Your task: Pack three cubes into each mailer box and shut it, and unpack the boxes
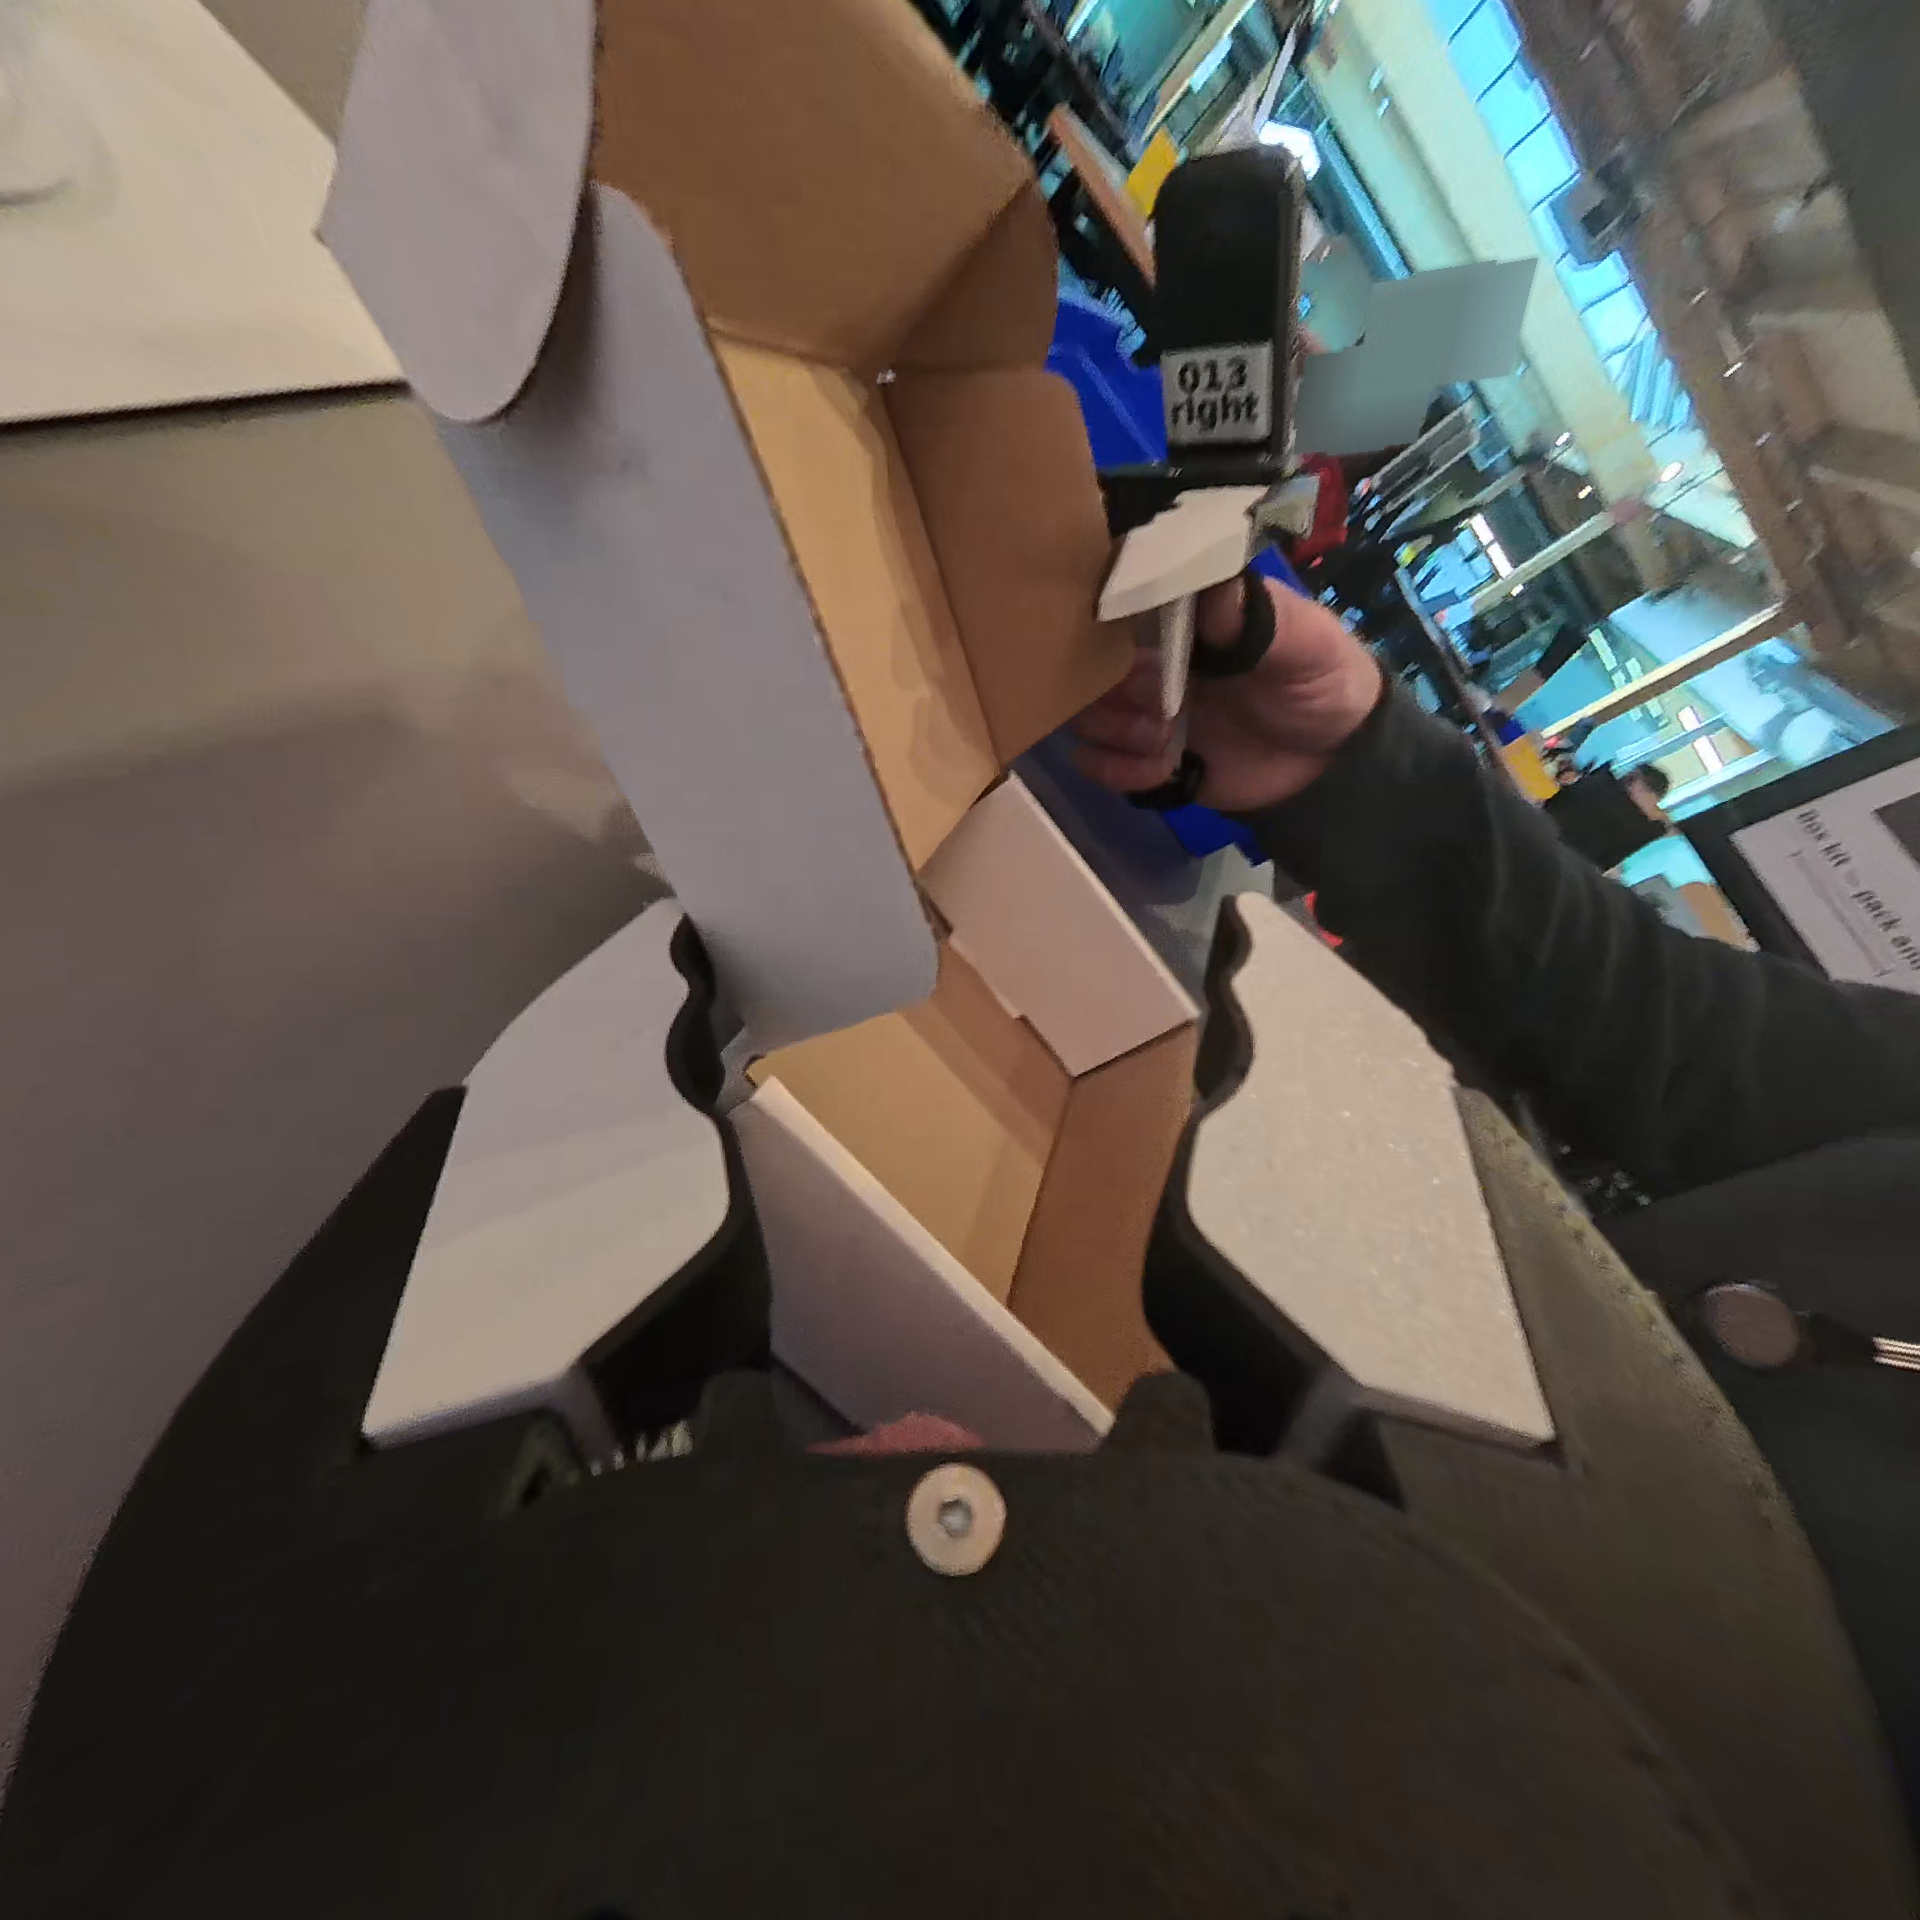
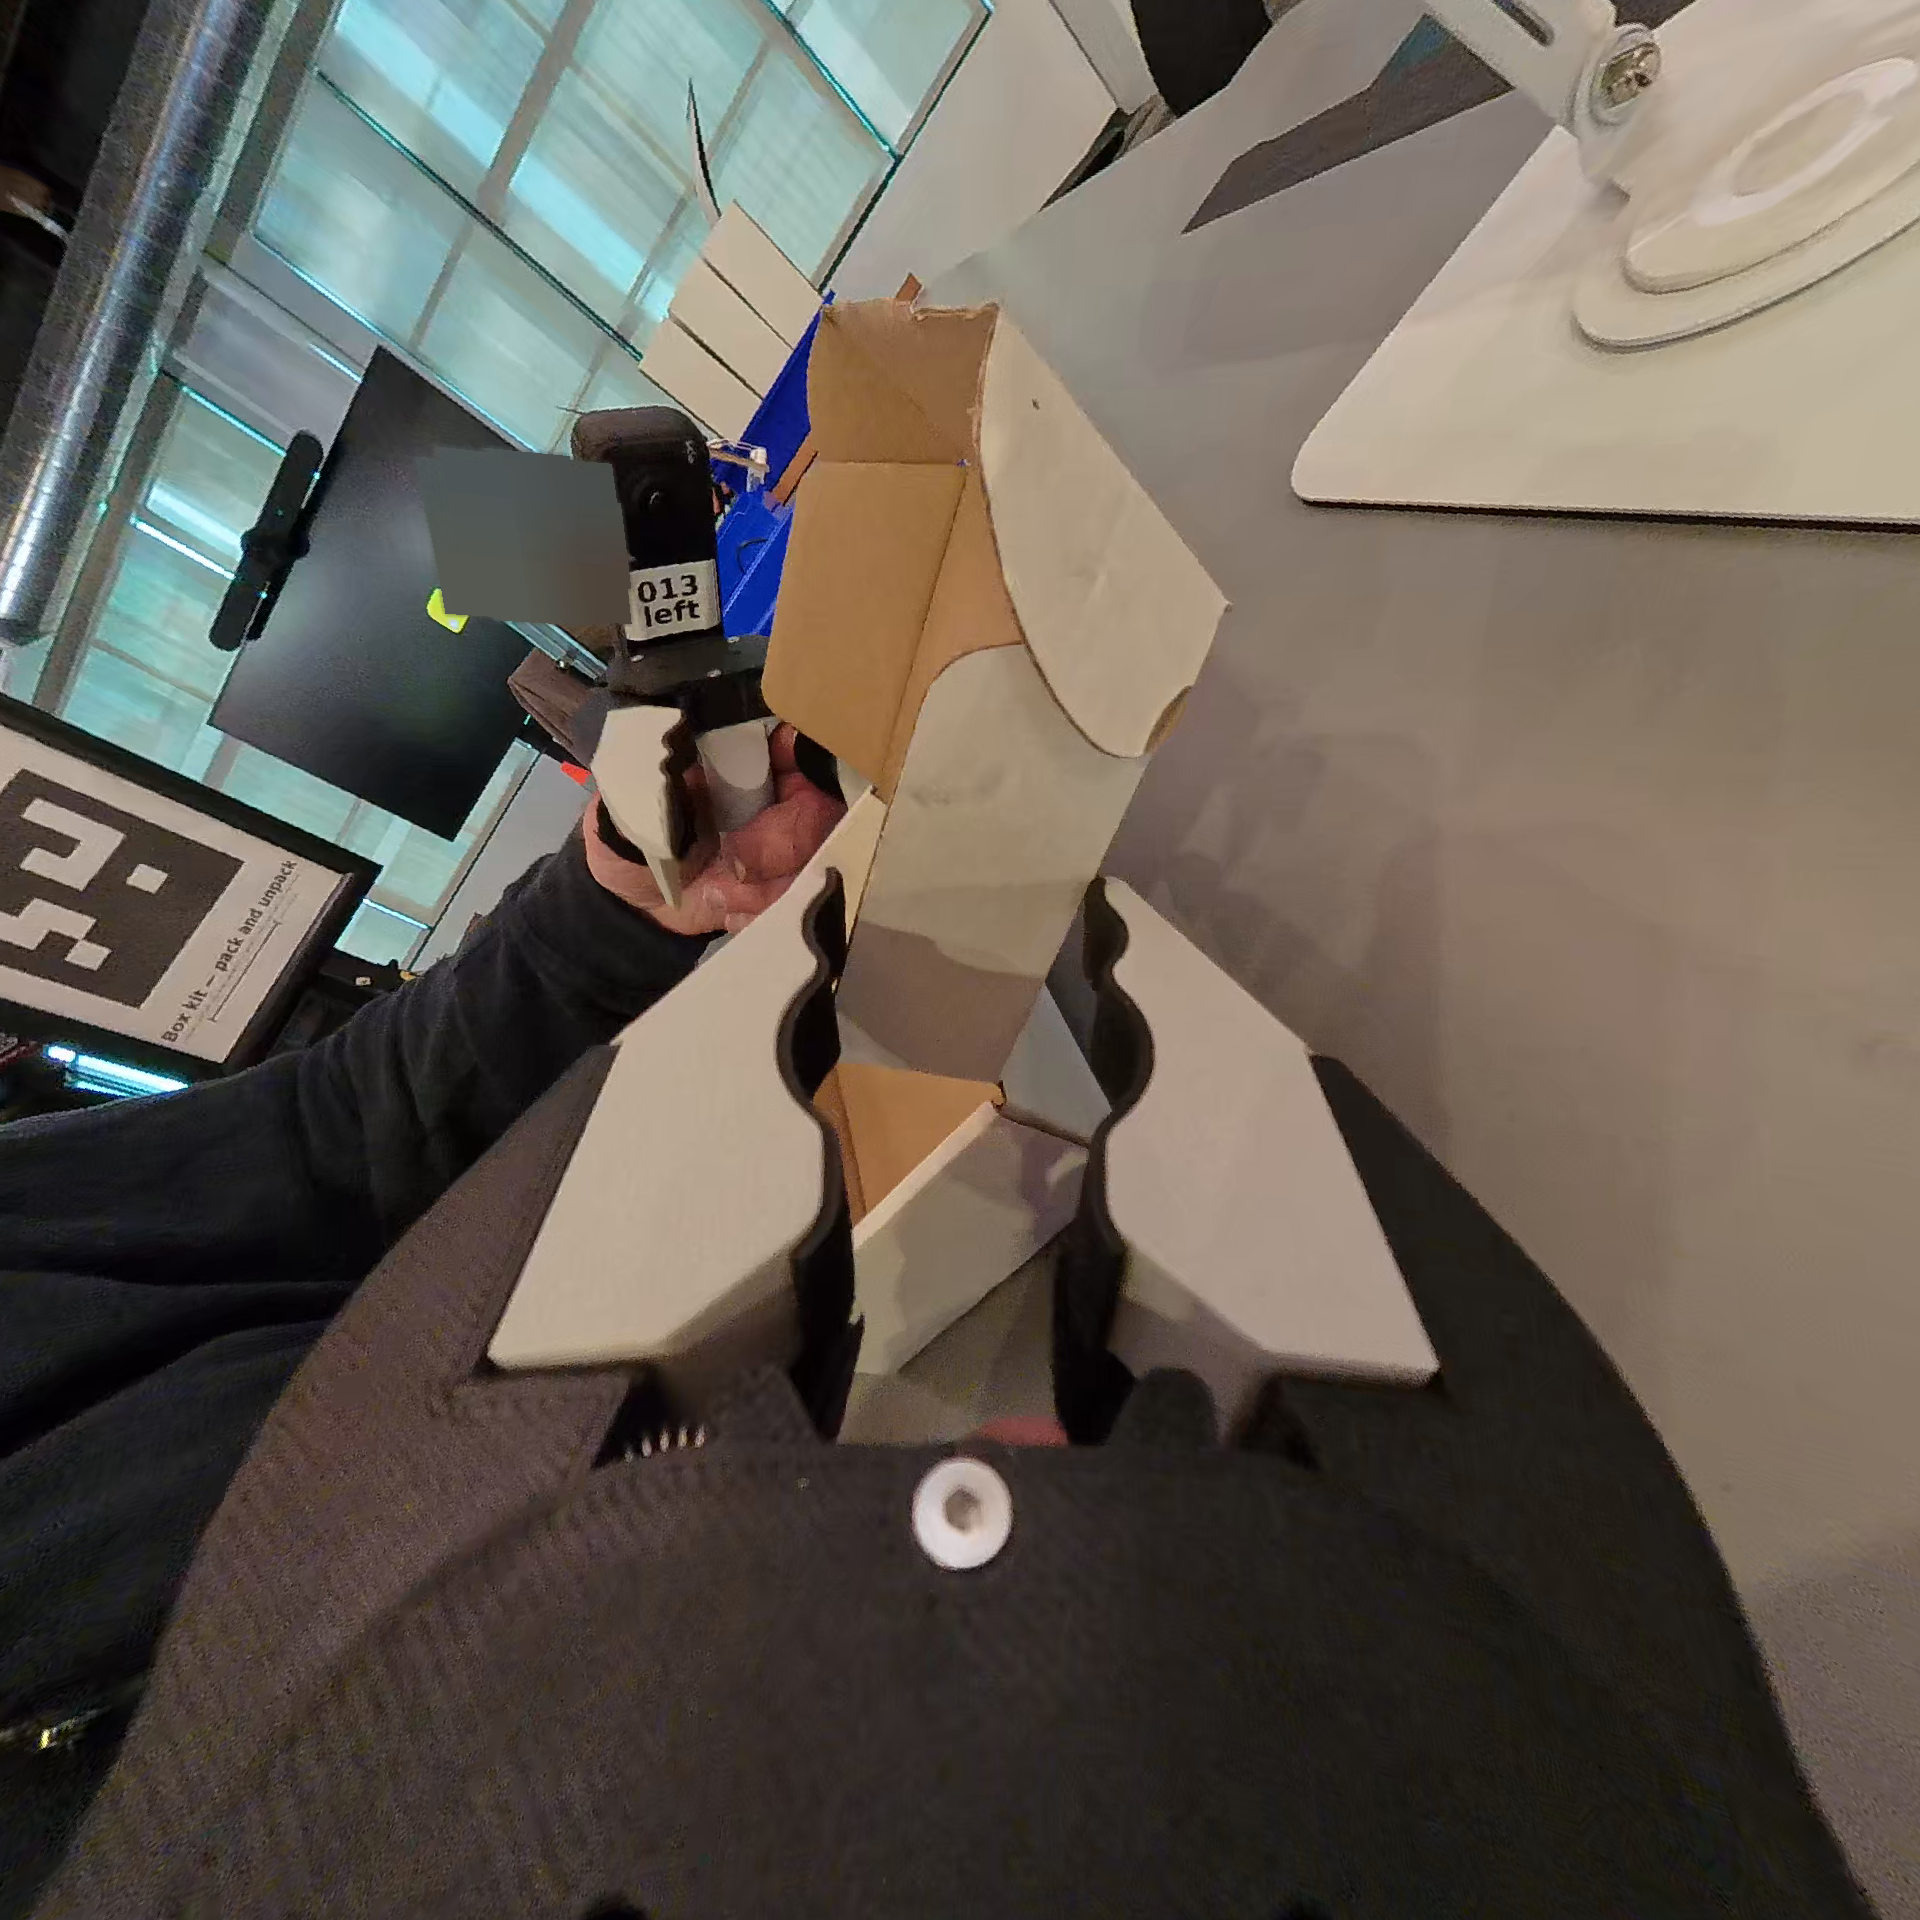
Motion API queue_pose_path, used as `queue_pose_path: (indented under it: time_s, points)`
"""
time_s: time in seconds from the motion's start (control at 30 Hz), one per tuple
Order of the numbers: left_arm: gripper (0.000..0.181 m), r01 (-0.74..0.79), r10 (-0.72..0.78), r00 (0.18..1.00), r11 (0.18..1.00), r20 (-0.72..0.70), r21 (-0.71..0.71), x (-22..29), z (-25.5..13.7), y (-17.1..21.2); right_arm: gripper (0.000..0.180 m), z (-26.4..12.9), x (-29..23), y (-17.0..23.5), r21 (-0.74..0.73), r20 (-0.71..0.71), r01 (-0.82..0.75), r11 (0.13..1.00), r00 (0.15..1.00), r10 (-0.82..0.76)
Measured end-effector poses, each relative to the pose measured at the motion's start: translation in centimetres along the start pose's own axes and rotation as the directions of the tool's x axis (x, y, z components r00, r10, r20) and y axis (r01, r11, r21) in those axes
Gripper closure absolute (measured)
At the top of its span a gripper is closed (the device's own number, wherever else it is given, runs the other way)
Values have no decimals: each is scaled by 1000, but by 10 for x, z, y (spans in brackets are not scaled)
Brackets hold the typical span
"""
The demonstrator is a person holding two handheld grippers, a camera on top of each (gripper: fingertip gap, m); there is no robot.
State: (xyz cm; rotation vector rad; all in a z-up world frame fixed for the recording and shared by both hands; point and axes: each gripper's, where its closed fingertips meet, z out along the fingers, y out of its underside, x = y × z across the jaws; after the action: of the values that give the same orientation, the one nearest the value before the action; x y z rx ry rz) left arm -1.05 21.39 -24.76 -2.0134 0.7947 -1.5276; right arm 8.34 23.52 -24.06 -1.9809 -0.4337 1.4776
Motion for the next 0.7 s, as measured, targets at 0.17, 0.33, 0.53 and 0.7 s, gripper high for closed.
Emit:
queue_pose_path:
  time_s: [0.17,0.33,0.53,0.7]
  points:
    - [88,41,-25,996,982,-86,186,7,-17,-25,137,-1,-6,3,-28,12,64,998,998,-63]
    - [103,76,-38,987,967,-159,243,10,-24,-33,138,-1,-16,5,-70,48,147,987,988,-144]
    - [121,54,-15,977,983,-214,174,16,-19,-23,137,4,-21,12,-121,63,208,971,977,-202]
    - [122,-71,83,992,990,-95,121,13,-15,-16,136,5,-19,5,-109,-46,225,968,972,-231]
